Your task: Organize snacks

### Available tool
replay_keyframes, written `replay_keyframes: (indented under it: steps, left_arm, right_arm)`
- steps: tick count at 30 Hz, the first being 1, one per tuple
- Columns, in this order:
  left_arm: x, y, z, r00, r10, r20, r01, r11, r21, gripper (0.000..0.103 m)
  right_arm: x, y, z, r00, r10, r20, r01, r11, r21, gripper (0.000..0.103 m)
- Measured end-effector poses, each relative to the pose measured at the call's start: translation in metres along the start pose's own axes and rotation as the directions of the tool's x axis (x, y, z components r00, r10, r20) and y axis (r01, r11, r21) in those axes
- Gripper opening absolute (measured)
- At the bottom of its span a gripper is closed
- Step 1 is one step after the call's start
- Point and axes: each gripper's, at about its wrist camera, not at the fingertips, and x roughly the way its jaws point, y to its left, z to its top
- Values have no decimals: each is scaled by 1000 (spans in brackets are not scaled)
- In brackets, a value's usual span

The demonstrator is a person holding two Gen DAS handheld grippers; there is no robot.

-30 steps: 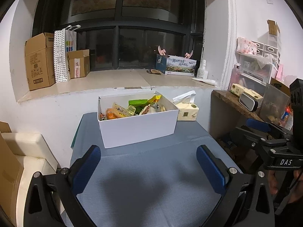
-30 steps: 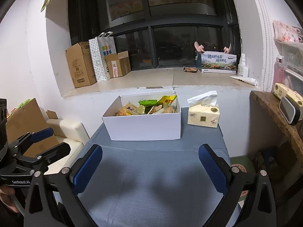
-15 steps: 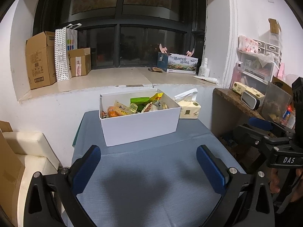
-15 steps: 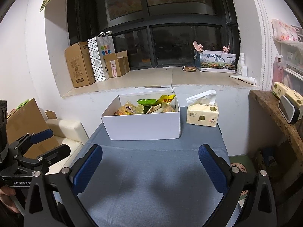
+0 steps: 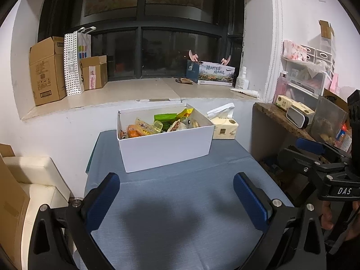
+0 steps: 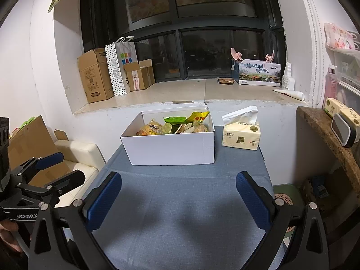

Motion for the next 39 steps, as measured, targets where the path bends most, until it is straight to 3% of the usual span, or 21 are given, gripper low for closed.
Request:
replay_keyframes:
  steps: [39]
  left_arm:
    - [0,-1,-2,1000,0,-10,0,1000,-3,103]
  right_arm:
    - [1,2,-3,1000,-1,-10,1,1000,-7,103]
